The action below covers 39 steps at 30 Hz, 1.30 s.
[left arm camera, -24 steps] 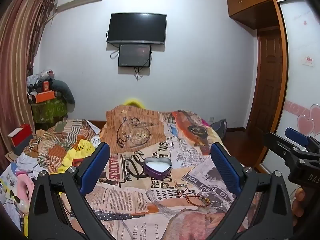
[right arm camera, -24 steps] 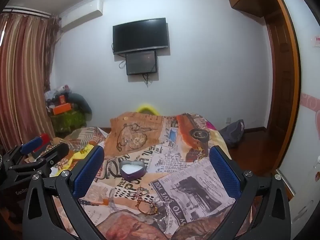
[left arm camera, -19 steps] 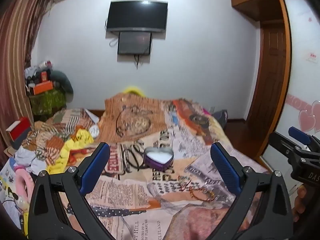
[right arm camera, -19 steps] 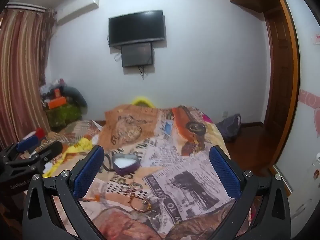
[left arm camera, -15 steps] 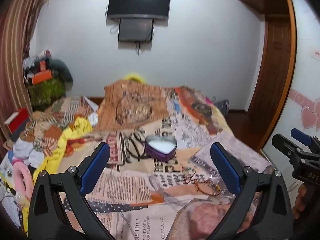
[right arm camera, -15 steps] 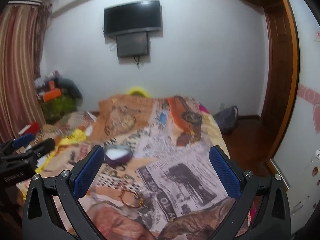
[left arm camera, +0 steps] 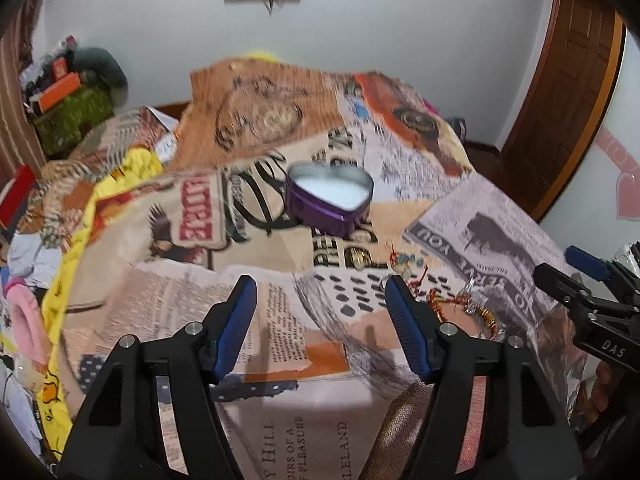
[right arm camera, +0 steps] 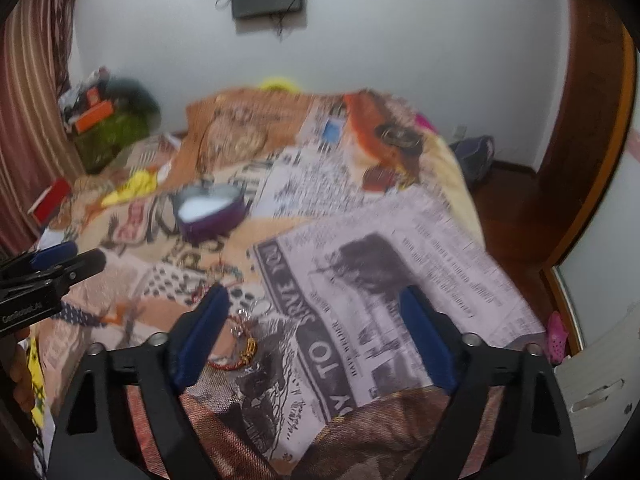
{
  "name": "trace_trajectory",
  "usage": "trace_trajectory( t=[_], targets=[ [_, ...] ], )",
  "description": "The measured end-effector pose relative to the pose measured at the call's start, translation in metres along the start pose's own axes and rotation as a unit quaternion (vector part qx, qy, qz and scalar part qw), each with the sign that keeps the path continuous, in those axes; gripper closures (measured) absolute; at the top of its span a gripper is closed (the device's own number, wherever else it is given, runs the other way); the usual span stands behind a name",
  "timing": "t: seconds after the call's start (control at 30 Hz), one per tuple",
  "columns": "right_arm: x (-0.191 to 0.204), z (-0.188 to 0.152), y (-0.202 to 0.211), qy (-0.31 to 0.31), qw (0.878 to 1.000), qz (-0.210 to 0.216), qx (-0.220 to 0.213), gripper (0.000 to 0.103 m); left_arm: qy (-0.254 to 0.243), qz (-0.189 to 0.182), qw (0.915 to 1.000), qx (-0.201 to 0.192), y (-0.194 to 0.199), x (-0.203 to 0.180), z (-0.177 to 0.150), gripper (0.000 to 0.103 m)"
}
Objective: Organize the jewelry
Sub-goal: 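Move both grippers down toward the rings scattered beside the purple tin, then grasp the gold ring with the left gripper while the right gripper grasps a silver ring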
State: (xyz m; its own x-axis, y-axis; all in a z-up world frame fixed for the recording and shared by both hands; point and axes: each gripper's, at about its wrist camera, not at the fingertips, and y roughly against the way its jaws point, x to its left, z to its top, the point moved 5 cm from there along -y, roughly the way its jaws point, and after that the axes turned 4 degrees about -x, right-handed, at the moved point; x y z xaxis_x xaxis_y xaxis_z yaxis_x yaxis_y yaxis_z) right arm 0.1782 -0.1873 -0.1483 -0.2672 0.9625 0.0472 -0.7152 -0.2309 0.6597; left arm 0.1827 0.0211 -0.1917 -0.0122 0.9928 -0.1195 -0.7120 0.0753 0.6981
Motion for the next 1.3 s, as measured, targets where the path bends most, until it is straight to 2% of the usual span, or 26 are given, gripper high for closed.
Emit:
trace_trajectory(
  t=[0.2, 0.3, 0.33, 0.43, 0.53, 0.93, 1.13, 1.3],
  targets=[
    [-0.002, -0.011, -0.027, 0.002, 0.999, 0.03, 0.038, 0.039, -0.007, -0.016, 0.9995, 0.027, -0.024, -0.005, -0.003, 0.045],
    [0.0, -0.014, -0.035, -0.003, 0.997, 0.05, 0.057, 0.049, -0.013, -0.031, 0.9989, 0.034, -0.036, -0.009, -0.001, 0.055],
    [-0.002, -0.013, -0.038, 0.007, 0.997, 0.042, 0.061, 0.052, -0.014, -0.037, 0.9985, 0.037, -0.04, -0.009, 0.0, 0.061],
    [0.004, -0.017, -0.045, 0.005, 0.995, 0.062, 0.074, 0.055, -0.017, -0.054, 0.9973, 0.047, -0.052, -0.015, 0.002, 0.072],
    [0.009, -0.017, -0.048, 0.008, 0.994, 0.072, 0.082, 0.057, -0.021, -0.068, 0.996, 0.054, -0.062, -0.02, 0.004, 0.076],
    [0.022, -0.02, -0.062, -0.014, 0.986, 0.119, 0.115, 0.068, -0.036, -0.07, 0.9942, 0.073, -0.088, -0.025, 0.007, 0.076],
    [0.021, -0.02, -0.067, -0.023, 0.984, 0.126, 0.121, 0.07, -0.041, -0.074, 0.9936, 0.075, -0.092, -0.028, 0.006, 0.076],
    [0.022, -0.02, -0.07, -0.025, 0.984, 0.126, 0.122, 0.079, -0.05, -0.073, 0.9932, 0.077, -0.096, -0.031, 0.004, 0.076]
  ],
)
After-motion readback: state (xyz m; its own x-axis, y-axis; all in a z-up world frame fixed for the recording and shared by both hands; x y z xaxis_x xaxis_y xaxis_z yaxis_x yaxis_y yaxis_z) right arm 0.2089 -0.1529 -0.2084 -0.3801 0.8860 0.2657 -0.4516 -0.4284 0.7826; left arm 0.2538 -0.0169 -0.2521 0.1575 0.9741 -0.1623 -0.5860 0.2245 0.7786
